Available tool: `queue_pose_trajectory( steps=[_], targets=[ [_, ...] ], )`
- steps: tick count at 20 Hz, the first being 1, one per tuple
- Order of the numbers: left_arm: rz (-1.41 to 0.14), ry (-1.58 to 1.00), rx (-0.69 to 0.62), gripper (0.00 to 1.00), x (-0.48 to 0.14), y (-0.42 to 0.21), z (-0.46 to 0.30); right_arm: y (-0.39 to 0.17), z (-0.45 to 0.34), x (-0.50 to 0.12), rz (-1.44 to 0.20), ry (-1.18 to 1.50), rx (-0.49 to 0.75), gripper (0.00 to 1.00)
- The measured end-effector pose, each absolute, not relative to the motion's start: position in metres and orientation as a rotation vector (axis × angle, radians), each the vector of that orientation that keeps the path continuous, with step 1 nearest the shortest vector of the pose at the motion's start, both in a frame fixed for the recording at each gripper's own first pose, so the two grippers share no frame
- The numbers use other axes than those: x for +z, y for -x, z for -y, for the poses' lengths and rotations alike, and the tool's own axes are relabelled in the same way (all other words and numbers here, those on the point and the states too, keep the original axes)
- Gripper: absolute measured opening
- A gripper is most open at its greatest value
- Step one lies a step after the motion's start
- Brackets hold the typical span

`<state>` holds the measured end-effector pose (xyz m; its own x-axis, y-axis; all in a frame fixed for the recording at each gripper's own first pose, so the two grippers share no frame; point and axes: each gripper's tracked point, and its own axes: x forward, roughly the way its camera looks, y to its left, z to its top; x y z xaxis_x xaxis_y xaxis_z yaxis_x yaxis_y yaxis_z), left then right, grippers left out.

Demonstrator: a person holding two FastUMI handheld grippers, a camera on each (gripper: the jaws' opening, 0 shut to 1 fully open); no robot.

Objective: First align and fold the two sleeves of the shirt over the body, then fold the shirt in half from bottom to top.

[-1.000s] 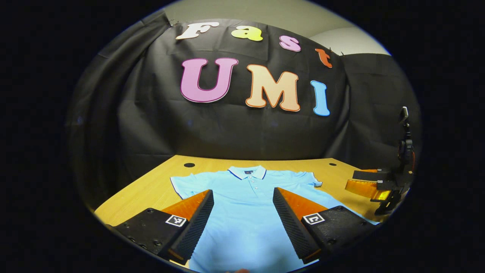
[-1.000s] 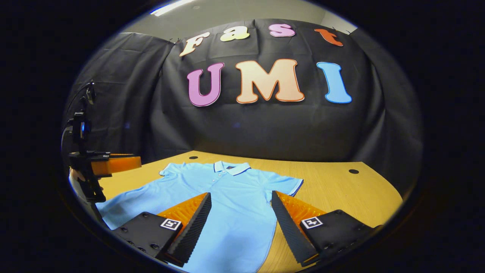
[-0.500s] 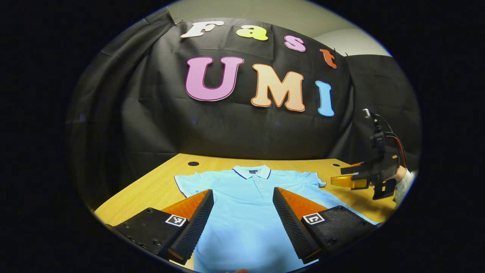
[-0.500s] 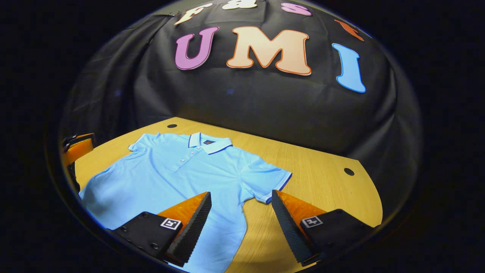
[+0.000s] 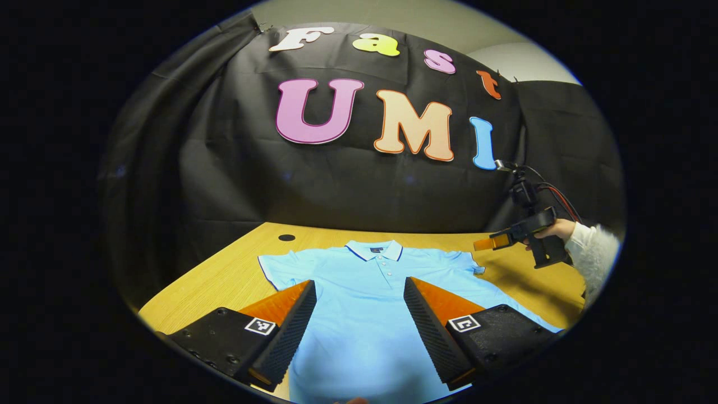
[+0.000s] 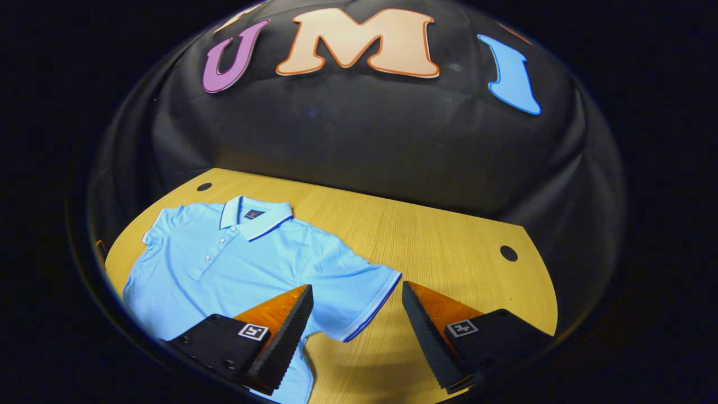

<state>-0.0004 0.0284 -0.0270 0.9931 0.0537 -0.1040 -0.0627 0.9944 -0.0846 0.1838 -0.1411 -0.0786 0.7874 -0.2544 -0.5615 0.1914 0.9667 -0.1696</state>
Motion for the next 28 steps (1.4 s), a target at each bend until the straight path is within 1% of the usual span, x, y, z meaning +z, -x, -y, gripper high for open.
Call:
queue_pose_trajectory(
  steps=[4,7,15,16,18,19,20,23,25,27,28],
  targets=[
    [-0.102,0.101,0.063,0.95,-0.027,0.000,-0.033,-0.193,0.160,-0.122,-0.710,0.019,-0.289,0.99],
    [-0.117,0.105,0.067,0.95,-0.033,-0.003,-0.036,-0.198,0.159,-0.138,-0.725,0.027,-0.281,0.99],
    [-0.124,0.114,0.058,0.95,-0.035,-0.002,-0.033,-0.200,0.153,-0.152,-0.750,0.004,-0.258,0.99],
    [-0.121,0.112,0.060,0.95,-0.034,-0.002,-0.033,-0.201,0.152,-0.152,-0.750,-0.001,-0.253,0.96],
    [-0.121,0.111,0.059,0.95,-0.033,-0.003,-0.033,-0.200,0.150,-0.154,-0.755,-0.018,-0.243,0.95],
    [-0.120,0.111,0.059,0.95,-0.033,-0.002,-0.033,-0.200,0.151,-0.154,-0.754,-0.016,-0.239,0.91],
    [-0.122,0.111,0.060,0.95,-0.034,-0.003,-0.033,-0.200,0.150,-0.154,-0.754,-0.017,-0.234,0.89],
    [-0.123,0.113,0.061,0.95,-0.034,-0.002,-0.032,-0.200,0.149,-0.154,-0.759,-0.029,-0.230,0.90],
    [-0.126,0.114,0.058,0.95,-0.035,-0.003,-0.032,-0.199,0.145,-0.153,-0.757,-0.036,-0.221,0.63],
    [-0.123,0.115,0.055,0.95,-0.033,-0.002,-0.030,-0.202,0.135,-0.157,-0.755,-0.058,-0.206,0.41],
    [-0.122,0.114,0.053,0.95,-0.033,-0.002,-0.030,-0.203,0.134,-0.157,-0.759,-0.066,-0.209,0.26]
  ],
)
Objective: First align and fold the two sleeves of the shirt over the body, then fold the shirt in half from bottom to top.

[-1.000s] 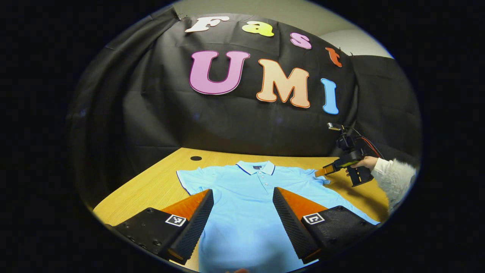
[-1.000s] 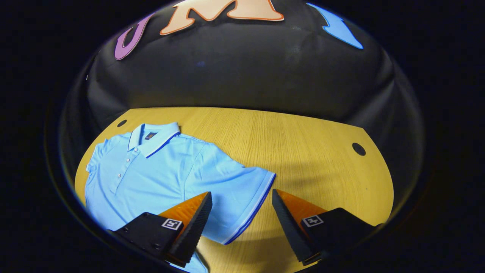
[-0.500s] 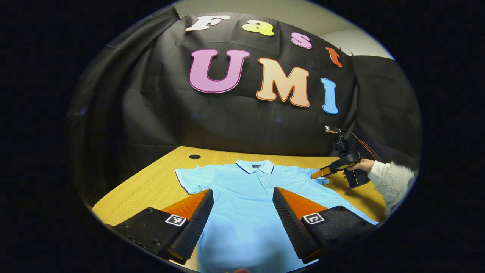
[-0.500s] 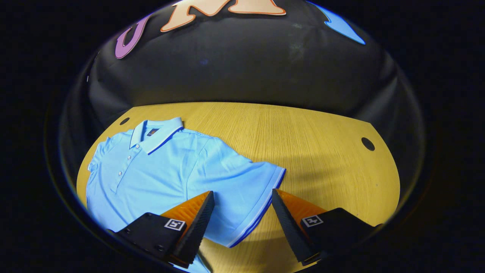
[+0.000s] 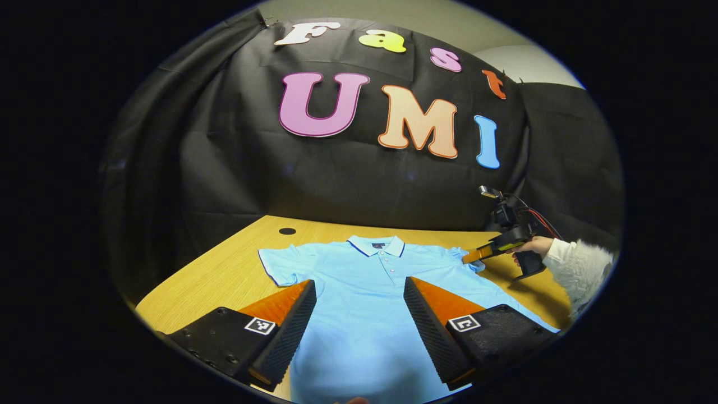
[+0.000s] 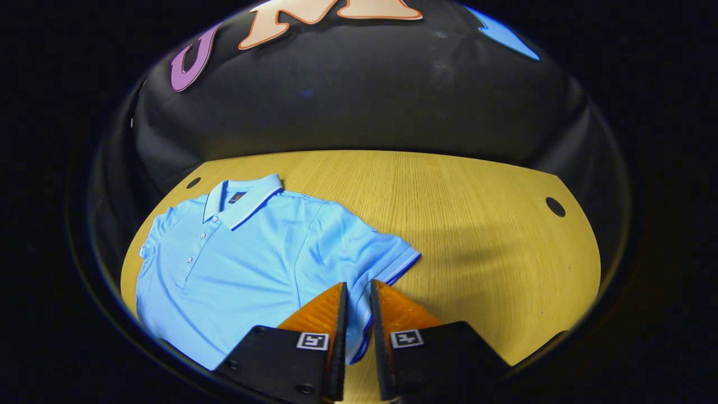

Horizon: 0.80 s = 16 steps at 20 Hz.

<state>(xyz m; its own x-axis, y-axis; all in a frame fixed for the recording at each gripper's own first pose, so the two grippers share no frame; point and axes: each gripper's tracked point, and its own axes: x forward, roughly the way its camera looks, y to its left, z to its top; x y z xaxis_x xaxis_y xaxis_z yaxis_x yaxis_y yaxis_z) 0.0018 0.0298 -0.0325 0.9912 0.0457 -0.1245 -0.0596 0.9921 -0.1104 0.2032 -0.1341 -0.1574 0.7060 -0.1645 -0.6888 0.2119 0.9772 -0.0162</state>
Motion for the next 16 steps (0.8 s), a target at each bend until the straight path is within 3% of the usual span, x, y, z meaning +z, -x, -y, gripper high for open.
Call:
queue_pose_trajectory(
  steps=[2,5,6,7,16],
  targets=[
    [-0.121,0.114,0.050,0.95,-0.033,-0.001,-0.030,-0.203,0.135,-0.154,-0.759,-0.074,-0.223,0.10],
    [-0.120,0.115,0.047,0.95,-0.032,-0.002,-0.028,-0.203,0.127,-0.156,-0.755,-0.119,-0.228,0.02],
    [-0.122,0.118,0.047,0.99,-0.032,-0.003,-0.028,-0.203,0.126,-0.155,-0.755,-0.122,-0.228,0.02],
    [-0.125,0.119,0.048,0.95,-0.034,-0.002,-0.030,-0.204,0.123,-0.152,-0.744,-0.125,-0.226,0.02],
    [-0.144,0.146,0.024,0.95,-0.041,-0.003,-0.022,-0.241,0.029,-0.087,-0.518,-0.249,-0.074,0.02]
  ],
)
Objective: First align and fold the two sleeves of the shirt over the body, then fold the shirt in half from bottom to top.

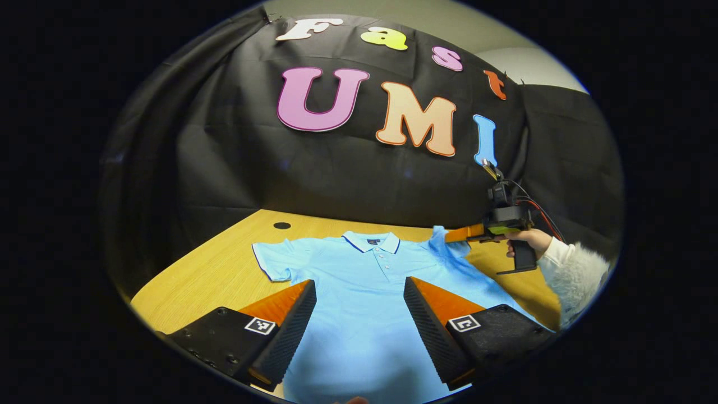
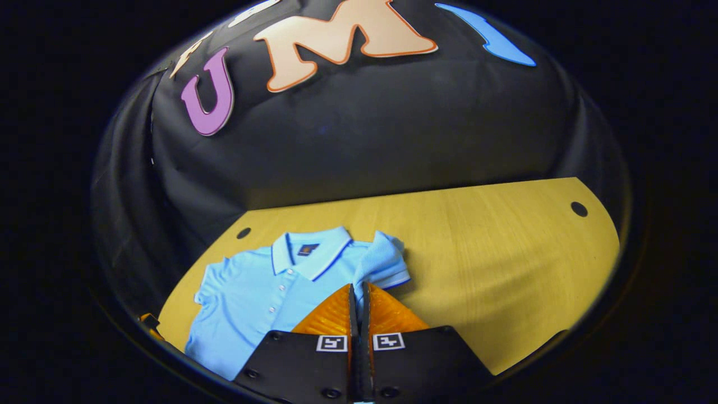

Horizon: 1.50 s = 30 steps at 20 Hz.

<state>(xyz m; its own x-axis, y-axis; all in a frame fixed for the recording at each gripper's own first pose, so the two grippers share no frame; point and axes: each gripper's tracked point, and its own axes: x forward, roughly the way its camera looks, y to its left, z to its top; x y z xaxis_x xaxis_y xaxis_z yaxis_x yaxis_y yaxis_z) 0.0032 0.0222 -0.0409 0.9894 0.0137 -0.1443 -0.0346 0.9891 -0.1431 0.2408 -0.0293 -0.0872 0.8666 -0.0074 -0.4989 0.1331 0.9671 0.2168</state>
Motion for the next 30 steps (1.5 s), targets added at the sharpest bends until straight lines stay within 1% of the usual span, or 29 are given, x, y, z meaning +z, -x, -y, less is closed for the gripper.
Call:
queue_pose_trajectory(
  steps=[3,5,6,7,8,9,10,11,12,13,16,19,22,24,26,30],
  targets=[
    [-0.151,0.153,0.014,0.95,-0.043,-0.001,-0.020,-0.250,-0.012,-0.091,-0.505,-0.344,0.004,0.03],
    [-0.151,0.155,0.014,0.95,-0.042,-0.003,-0.020,-0.250,-0.026,-0.105,-0.551,-0.409,0.016,0.04],
    [-0.150,0.154,0.015,0.95,-0.042,-0.003,-0.021,-0.251,-0.032,-0.111,-0.562,-0.433,0.031,0.03],
    [-0.150,0.153,0.016,0.95,-0.042,-0.003,-0.021,-0.249,-0.038,-0.113,-0.568,-0.447,0.048,0.17],
    [-0.150,0.152,0.019,0.95,-0.042,-0.003,-0.022,-0.249,-0.046,-0.110,-0.562,-0.465,0.081,0.20],
    [-0.152,0.152,0.021,0.95,-0.043,-0.004,-0.024,-0.251,-0.052,-0.113,-0.565,-0.469,0.096,0.20],
    [-0.154,0.151,0.025,0.95,-0.043,-0.004,-0.025,-0.245,-0.055,-0.108,-0.564,-0.467,0.110,0.47],
    [-0.155,0.151,0.028,0.95,-0.043,-0.006,-0.025,-0.243,-0.056,-0.106,-0.565,-0.457,0.122,0.62],
    [-0.157,0.152,0.031,0.95,-0.043,-0.007,-0.027,-0.237,-0.058,-0.108,-0.572,-0.445,0.136,0.81],
    [-0.158,0.153,0.034,0.95,-0.045,-0.007,-0.028,-0.232,-0.058,-0.102,-0.571,-0.431,0.149,0.94],
    [-0.175,0.155,0.048,0.95,-0.051,-0.010,-0.036,-0.210,-0.062,-0.083,-0.529,-0.369,0.173,0.97],
    [-0.186,0.167,0.054,0.95,-0.058,-0.010,-0.045,-0.176,-0.063,-0.057,-0.455,-0.322,0.195,0.98],
    [-0.232,0.153,0.055,0.96,-0.064,-0.020,-0.056,-0.142,-0.057,-0.036,-0.379,-0.291,0.202,0.97],
    [-0.252,0.157,0.073,0.95,-0.062,-0.027,-0.070,-0.119,-0.051,-0.033,-0.350,-0.251,0.199,0.97],
    [-0.287,0.164,0.107,0.96,-0.063,-0.036,-0.087,-0.100,-0.037,-0.043,-0.346,-0.208,0.165,0.97],
    [-0.355,0.173,0.161,0.95,-0.065,-0.063,-0.120,-0.061,-0.028,-0.054,-0.327,-0.189,0.157,0.97]
  ],
)
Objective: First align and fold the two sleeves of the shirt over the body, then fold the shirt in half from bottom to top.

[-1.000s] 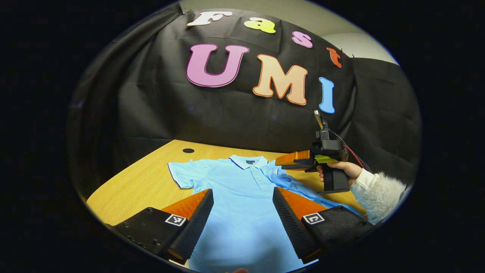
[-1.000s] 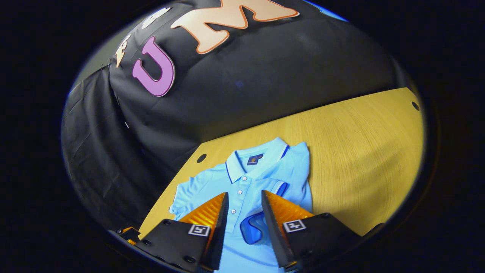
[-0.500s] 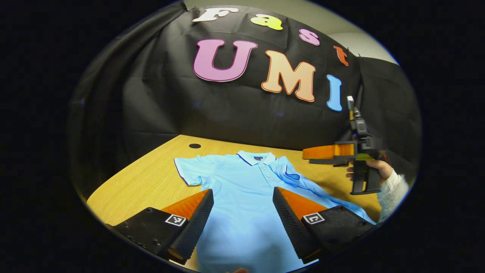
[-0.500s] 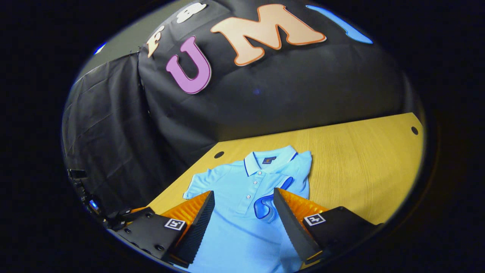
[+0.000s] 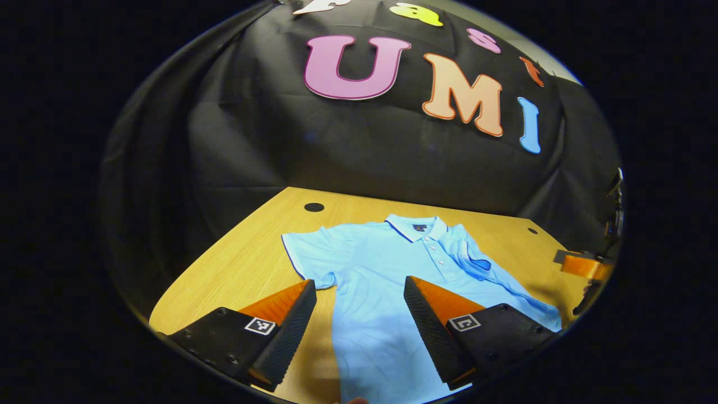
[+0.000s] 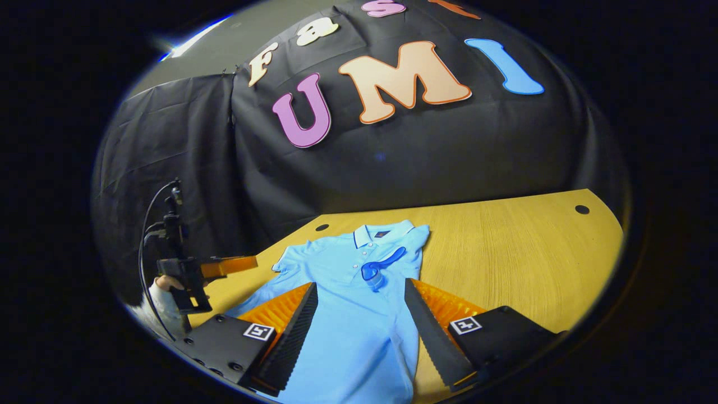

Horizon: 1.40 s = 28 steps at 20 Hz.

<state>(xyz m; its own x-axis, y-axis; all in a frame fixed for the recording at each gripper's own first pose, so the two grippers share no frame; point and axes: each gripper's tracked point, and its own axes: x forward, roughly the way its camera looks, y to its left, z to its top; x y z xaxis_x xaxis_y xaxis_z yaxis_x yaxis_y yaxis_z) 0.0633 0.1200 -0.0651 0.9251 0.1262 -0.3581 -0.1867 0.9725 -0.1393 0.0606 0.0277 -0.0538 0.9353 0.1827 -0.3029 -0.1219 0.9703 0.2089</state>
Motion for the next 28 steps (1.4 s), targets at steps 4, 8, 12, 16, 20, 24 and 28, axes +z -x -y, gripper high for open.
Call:
queue_pose_trajectory(
  steps=[4,8,12,16,20,24,28],
  targets=[
    [-0.405,0.242,0.183,0.94,-0.067,-0.094,-0.141,-0.043,-0.014,-0.051,-0.294,-0.173,0.125,0.98],
    [-0.467,0.206,0.283,0.95,-0.090,-0.124,-0.186,-0.029,-0.007,-0.051,-0.275,-0.167,0.114,0.97],
    [-0.538,0.230,0.298,0.94,-0.115,-0.144,-0.203,-0.027,0.001,-0.044,-0.252,-0.154,0.098,0.98],
    [-0.601,0.206,0.315,0.95,-0.138,-0.150,-0.209,-0.027,0.000,-0.044,-0.250,-0.162,0.105,0.98],
    [-0.597,0.187,0.320,0.94,-0.140,-0.159,-0.211,-0.028,-0.001,-0.050,-0.265,-0.160,0.111,0.98],
    [-0.623,0.175,0.320,0.95,-0.148,-0.157,-0.209,-0.028,-0.006,-0.051,-0.271,-0.166,0.125,0.97],
    [-0.630,0.144,0.310,0.90,-0.149,-0.156,-0.209,-0.027,-0.010,-0.051,-0.274,-0.169,0.136,0.98]
  ],
)
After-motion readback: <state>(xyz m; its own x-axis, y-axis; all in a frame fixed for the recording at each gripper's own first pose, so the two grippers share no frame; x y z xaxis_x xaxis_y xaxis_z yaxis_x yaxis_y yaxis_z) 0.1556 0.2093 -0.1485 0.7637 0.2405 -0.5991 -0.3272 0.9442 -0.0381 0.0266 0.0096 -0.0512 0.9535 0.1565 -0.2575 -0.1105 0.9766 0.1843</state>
